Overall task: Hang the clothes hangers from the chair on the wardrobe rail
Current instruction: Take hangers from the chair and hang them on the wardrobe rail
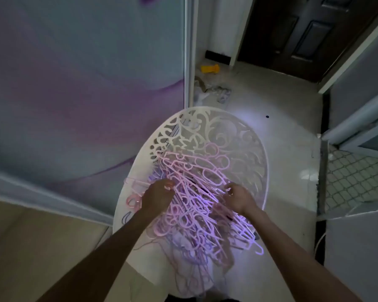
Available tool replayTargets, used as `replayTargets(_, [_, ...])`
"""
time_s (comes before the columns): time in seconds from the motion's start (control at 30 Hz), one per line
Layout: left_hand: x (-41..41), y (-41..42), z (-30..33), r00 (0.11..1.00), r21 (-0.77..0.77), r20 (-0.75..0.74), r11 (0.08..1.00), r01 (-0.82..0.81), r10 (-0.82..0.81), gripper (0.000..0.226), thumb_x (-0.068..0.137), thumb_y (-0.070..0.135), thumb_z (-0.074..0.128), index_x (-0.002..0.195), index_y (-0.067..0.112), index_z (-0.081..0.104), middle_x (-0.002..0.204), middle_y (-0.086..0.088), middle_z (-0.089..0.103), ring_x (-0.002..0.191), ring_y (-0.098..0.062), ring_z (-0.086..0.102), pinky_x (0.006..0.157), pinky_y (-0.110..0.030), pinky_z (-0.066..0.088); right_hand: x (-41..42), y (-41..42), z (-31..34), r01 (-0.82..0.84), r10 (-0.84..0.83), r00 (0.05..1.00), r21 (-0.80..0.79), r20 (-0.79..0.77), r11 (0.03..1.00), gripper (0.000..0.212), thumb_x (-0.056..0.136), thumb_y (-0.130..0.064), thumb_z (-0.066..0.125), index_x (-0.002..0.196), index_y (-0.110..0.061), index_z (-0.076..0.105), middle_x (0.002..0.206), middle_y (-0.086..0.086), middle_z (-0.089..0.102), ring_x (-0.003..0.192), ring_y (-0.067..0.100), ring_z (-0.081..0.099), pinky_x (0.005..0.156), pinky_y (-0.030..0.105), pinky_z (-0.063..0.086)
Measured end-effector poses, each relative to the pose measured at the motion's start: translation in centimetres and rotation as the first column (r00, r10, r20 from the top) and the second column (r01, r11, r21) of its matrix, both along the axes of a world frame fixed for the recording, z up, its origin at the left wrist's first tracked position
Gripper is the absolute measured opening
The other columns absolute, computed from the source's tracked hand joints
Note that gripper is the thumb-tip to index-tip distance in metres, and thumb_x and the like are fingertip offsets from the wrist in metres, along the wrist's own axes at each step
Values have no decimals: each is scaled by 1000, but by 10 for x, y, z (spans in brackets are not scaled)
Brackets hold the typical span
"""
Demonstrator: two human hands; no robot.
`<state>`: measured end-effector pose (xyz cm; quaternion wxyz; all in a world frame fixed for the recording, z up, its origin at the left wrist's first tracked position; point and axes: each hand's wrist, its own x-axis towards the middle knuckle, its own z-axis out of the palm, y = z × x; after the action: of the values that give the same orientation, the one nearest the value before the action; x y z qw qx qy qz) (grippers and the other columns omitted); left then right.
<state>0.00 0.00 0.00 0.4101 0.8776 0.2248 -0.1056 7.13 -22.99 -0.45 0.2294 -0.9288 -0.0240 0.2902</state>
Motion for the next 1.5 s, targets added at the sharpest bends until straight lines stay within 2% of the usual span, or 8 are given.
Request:
replayTargets(0.23, [63,-7,-60,997,-53,-23,996,79,-80,26,91,9,54,113,6,67,121,-10,64,112,-24,61,90,-21,43,39,15,-57,-31,55,976,-119,210,992,49,91,-24,49,135,-5,36,132,19,46,122,36,44,97,40,38])
replayTargets(0.47, [73,-12,-85,995,-120,92,993,-22,33,38,82,1,61,119,2,61,122,-7,62,91,1,60,78,-11,48,49,11,-84,-11,-16,993,238,113,971,40,84,-39,45,110,-16,65,104,11,70,100,28,64,75,28,43])
replayTargets(0.63, [86,-7,-69,989,-106,-63,984,-141,135,23,88,32,61,94,10,63,93,-2,65,80,-17,62,80,-31,51,37,9,-71,-167,76,964,356,257,919,49,88,-46,30,102,-17,67,91,4,72,90,28,65,68,26,41])
replayTargets(0.73, [92,-13,-41,909,-497,-393,801,-334,135,41,91,53,43,80,17,58,86,-2,62,80,-16,60,75,-29,47,35,16,-60,-213,121,957,358,263,909,35,89,-46,35,92,-24,62,79,-9,64,90,24,63,68,26,42])
replayTargets(0.97, [83,-14,-7,937,-872,-281,353,-340,209,35,100,32,33,95,19,64,88,-9,68,92,-29,59,99,-43,41,30,39,-25,-235,164,969,500,182,834,29,96,-39,39,78,-58,51,74,-38,56,70,-15,50,69,14,38])
replayTargets(1.2, [58,-1,-6,926,-817,-258,448,-362,277,36,95,40,41,88,8,55,48,6,51,42,-5,50,71,-30,58,27,42,-15,-285,225,958,492,179,823,22,93,-33,55,76,-45,63,62,-22,59,60,-11,47,63,20,42])
replayTargets(1.33, [38,16,-8,883,-815,-273,396,-423,381,51,96,45,37,132,9,44,123,-13,58,95,-20,65,87,-35,53,22,35,-15,-328,258,943,452,211,829,17,88,-31,61,72,-36,63,60,-10,56,58,0,43,58,27,40])
replayTargets(1.5, [10,8,13,827,-891,-293,176,-418,480,38,95,44,38,109,14,55,102,-5,64,96,-19,62,101,-36,43,-1,44,-5,-381,303,919,366,253,849,29,86,-44,48,93,-24,67,61,6,60,60,24,56,66,42,49])
